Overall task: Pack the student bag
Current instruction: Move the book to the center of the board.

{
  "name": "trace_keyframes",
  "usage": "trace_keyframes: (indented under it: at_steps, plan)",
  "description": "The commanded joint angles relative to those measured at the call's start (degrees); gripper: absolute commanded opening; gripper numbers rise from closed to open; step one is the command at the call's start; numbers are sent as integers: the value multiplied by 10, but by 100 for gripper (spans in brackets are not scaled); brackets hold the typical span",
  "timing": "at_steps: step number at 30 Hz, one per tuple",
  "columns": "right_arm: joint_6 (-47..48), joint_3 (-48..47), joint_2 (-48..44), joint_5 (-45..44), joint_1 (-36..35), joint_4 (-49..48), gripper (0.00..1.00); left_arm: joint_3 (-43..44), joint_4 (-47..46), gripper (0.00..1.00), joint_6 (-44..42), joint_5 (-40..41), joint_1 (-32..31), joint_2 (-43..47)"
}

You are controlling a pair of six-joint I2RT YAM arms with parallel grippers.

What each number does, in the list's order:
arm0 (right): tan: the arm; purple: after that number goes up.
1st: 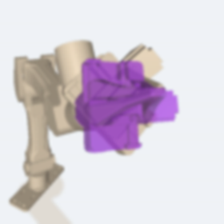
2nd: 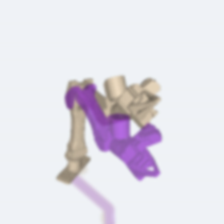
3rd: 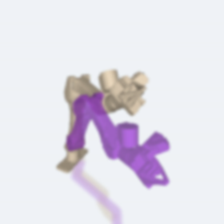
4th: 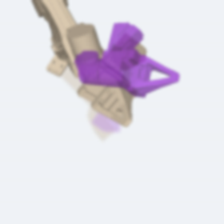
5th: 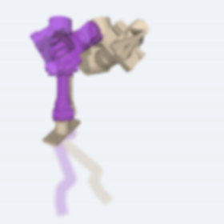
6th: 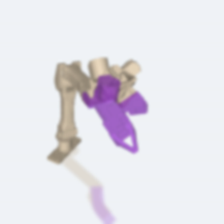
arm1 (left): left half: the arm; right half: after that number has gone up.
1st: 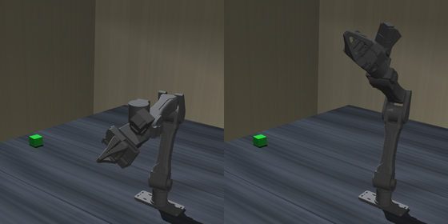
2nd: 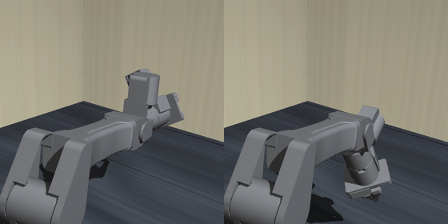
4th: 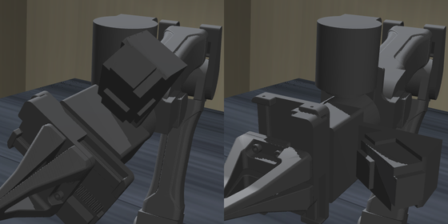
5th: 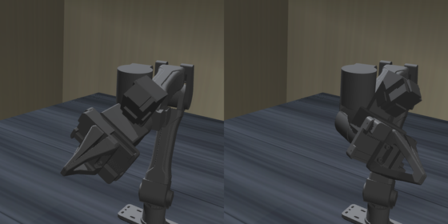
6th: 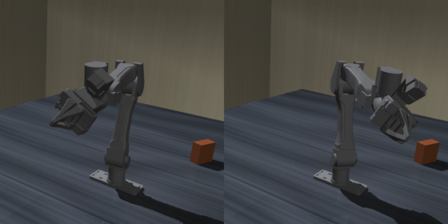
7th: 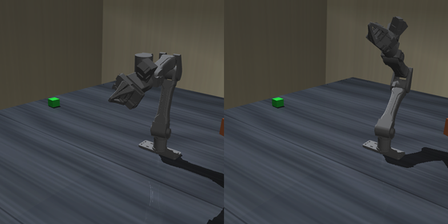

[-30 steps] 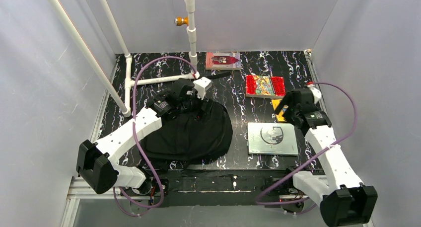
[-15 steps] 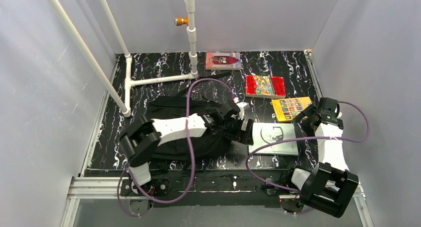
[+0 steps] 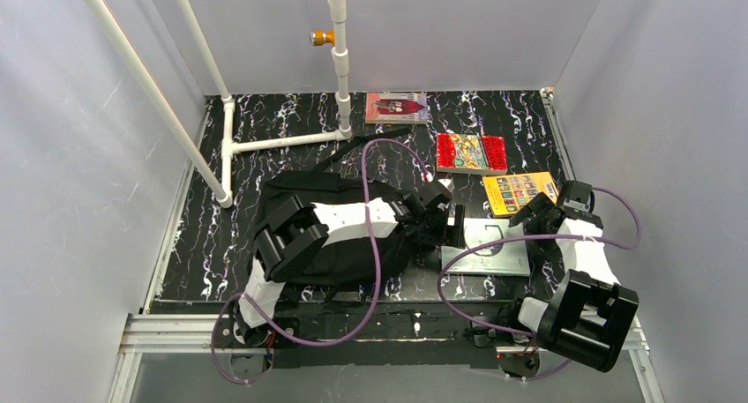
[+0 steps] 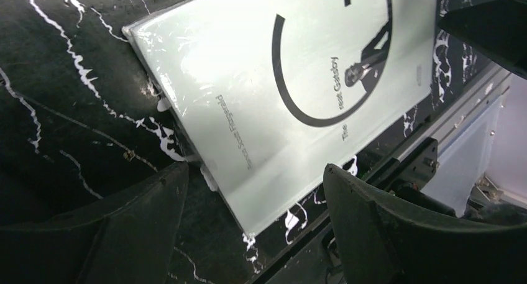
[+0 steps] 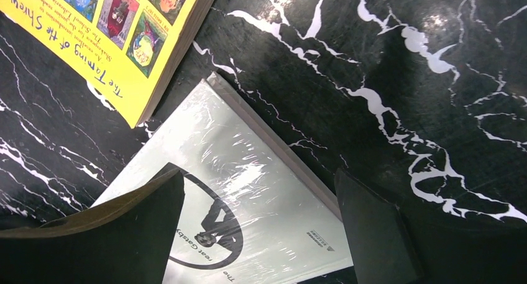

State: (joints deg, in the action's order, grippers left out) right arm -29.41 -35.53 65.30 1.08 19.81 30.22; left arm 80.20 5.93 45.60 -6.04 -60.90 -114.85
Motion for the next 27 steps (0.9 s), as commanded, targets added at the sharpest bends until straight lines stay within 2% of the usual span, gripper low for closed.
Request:
trace_keyframes:
  at_steps: [1, 5, 7, 8, 10, 12, 14, 19, 23, 27]
  plan:
    - [13, 3, 1, 36, 2, -15, 97, 33, 25, 77, 23, 18, -4, -25]
    - [14, 7, -11, 55, 1, -15, 94, 47, 43, 77, 24, 19, -4, -34]
    - [14, 12, -10, 71, 1, -16, 90, 55, 38, 72, 21, 6, -3, -36]
    - [12, 17, -9, 82, 1, -19, 87, 57, 29, 67, 20, -4, -3, -35]
    - [11, 30, -8, 109, 1, -27, 74, 65, 12, 58, 14, -33, -2, -34]
    - [8, 40, -12, 130, 0, -29, 65, 80, 14, 53, -2, -44, -2, -29]
    - [1, 46, -22, 145, 0, -27, 61, 102, 33, 50, -26, -44, 2, -23]
    - [-14, 57, -53, 184, -9, -26, 58, 159, 96, 42, -77, -58, 27, -11]
    - [-9, 62, -51, 223, -20, -42, 56, 165, 103, 34, -90, -72, 52, 8]
    - [25, 44, -24, 242, -56, -48, 60, 166, 107, 23, -96, -91, 86, 8]
